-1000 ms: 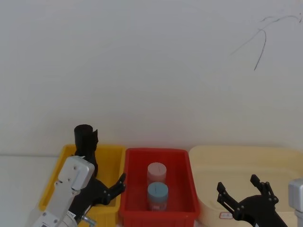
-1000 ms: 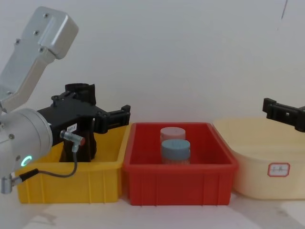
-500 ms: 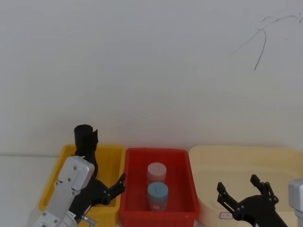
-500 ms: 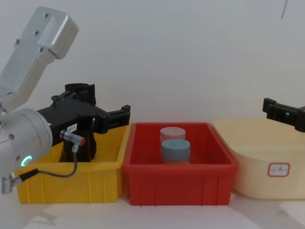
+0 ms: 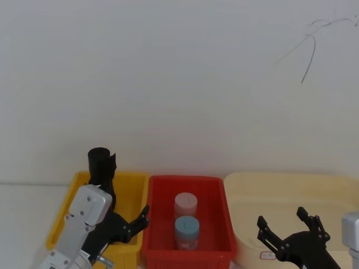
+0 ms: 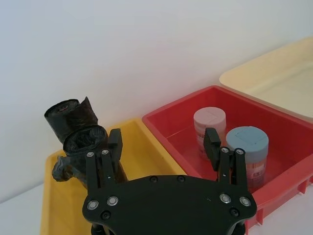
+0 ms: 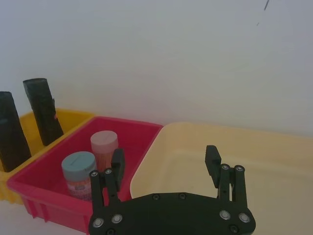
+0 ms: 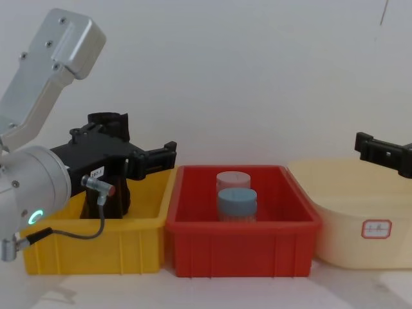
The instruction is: Pick up the garbage bag with the one hand and transfer it to the other hand.
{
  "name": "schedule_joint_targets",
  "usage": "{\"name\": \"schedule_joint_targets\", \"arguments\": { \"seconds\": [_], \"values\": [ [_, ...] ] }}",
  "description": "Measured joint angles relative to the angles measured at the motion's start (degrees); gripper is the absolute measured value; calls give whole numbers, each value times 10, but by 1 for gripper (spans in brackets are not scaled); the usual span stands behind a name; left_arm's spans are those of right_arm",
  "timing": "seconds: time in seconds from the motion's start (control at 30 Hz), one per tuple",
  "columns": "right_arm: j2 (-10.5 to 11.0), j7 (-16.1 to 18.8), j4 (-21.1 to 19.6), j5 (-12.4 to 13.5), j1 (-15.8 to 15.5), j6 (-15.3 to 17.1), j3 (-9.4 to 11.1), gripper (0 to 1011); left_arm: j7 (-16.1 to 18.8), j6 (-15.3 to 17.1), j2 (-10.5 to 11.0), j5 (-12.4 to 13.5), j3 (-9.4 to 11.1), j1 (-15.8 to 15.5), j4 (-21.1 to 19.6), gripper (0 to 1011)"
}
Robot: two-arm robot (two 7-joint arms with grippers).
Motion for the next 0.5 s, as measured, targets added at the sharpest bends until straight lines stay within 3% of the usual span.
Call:
{"name": "schedule_joint_targets", "arguments": {
  "seconds": [0.5],
  "values": [
    [0,0,0,0,0,0,0,1000,-19,-1,13,-1,-4,16,-32,1001]
  ]
}}
